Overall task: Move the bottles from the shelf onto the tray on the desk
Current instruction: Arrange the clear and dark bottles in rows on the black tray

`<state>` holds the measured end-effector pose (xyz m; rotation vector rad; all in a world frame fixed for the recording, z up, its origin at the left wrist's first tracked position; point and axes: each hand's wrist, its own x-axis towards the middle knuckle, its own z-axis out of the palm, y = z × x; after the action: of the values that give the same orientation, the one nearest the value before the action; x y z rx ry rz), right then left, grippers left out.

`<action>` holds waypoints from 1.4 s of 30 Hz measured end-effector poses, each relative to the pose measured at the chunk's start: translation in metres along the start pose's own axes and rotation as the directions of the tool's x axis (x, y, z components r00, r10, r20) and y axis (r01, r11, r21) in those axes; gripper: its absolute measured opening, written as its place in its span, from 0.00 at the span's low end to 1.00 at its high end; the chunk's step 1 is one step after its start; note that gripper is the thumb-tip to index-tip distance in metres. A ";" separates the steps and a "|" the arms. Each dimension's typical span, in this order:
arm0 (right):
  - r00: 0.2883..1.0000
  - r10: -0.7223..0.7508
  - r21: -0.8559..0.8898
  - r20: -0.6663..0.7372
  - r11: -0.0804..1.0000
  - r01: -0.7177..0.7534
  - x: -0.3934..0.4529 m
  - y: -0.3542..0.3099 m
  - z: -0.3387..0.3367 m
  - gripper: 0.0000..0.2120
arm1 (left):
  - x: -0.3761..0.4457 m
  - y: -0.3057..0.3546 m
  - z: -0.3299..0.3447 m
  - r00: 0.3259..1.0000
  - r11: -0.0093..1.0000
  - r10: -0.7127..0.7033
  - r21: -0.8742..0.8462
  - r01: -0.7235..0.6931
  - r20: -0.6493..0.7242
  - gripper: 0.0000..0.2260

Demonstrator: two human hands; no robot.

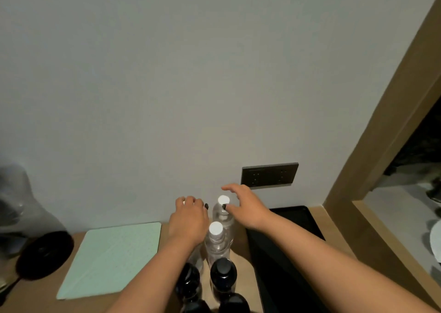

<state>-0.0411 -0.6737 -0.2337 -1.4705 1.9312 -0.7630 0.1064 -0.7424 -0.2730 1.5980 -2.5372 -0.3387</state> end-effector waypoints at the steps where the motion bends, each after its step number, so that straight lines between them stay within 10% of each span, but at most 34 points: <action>1: 0.999 -0.010 -0.012 0.030 1.000 0.010 0.007 0.002 0.005 0.23 | 0.001 0.000 -0.001 1.000 1.000 -0.006 -0.015 0.005 -0.008 0.17; 14: 0.997 0.052 0.079 -0.061 0.996 -0.047 0.025 0.035 -0.010 0.11 | 0.003 -0.002 -0.002 0.994 0.970 -0.066 -0.239 0.044 -0.085 0.17; 20: 0.991 -0.096 0.170 -0.097 0.979 0.112 0.012 0.010 -0.072 0.14 | -0.009 0.025 -0.019 0.947 0.877 0.188 -0.390 -0.280 -0.259 0.27; 27: 0.979 -0.170 0.186 -0.111 0.964 0.189 -0.002 -0.018 -0.126 0.14 | -0.002 0.088 -0.027 0.922 0.631 0.383 -0.716 -0.299 -0.047 0.34; 42: 0.993 -0.085 -0.033 -0.087 0.996 0.083 0.011 0.075 -0.101 0.15 | 0.003 0.082 0.006 0.973 0.895 0.216 -0.415 -0.166 0.077 0.35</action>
<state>-0.1656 -0.6585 -0.2235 -1.5682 1.9635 -0.8540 0.0319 -0.7096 -0.2582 1.1955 -2.4625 -0.8971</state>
